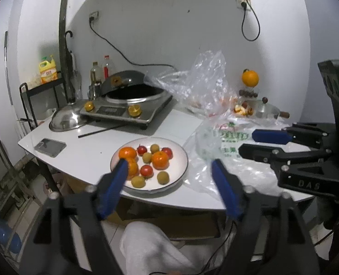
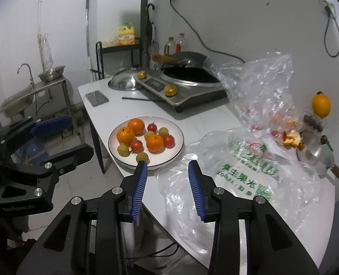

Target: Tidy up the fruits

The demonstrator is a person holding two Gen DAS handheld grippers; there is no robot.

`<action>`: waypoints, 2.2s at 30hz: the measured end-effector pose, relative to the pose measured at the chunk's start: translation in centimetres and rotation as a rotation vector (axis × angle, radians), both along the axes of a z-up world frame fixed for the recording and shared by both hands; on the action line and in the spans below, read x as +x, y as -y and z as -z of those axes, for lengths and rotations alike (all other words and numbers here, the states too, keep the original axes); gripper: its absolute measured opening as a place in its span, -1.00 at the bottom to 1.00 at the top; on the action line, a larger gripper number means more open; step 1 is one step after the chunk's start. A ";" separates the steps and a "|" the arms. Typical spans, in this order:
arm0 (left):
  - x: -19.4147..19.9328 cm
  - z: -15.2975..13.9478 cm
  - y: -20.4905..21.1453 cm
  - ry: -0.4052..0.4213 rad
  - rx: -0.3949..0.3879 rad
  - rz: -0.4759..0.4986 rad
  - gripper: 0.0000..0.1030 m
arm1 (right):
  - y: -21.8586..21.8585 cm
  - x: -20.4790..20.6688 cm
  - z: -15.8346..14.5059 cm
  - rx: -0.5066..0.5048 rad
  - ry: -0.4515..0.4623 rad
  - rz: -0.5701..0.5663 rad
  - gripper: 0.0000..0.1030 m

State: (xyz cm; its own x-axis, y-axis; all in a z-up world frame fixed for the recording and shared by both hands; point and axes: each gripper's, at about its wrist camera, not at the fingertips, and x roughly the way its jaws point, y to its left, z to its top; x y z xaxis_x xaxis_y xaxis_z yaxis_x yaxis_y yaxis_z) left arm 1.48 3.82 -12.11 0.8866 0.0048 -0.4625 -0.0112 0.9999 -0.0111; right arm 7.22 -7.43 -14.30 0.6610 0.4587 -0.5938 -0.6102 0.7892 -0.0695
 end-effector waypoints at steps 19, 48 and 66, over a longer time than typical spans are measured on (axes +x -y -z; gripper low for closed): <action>-5.6 -7.1 2.9 0.220 0.017 -0.001 0.88 | 5.3 -5.6 -7.1 0.140 0.193 0.071 0.22; -12.1 -17.9 3.6 0.471 0.051 -0.074 0.99 | 8.0 -11.5 -17.2 0.261 0.446 0.072 0.53; -11.4 -17.6 3.6 0.447 0.065 -0.100 0.99 | 7.7 -11.7 -17.1 0.253 0.450 0.069 0.53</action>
State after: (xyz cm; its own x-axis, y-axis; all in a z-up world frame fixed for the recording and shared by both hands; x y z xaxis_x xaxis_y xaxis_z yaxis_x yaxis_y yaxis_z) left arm -9.96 0.22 5.51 0.9927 0.1165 -0.0311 -0.1157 0.9930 0.0258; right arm -4.44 -15.14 2.76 0.8592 0.4975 -0.1196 -0.5097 0.8527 -0.1147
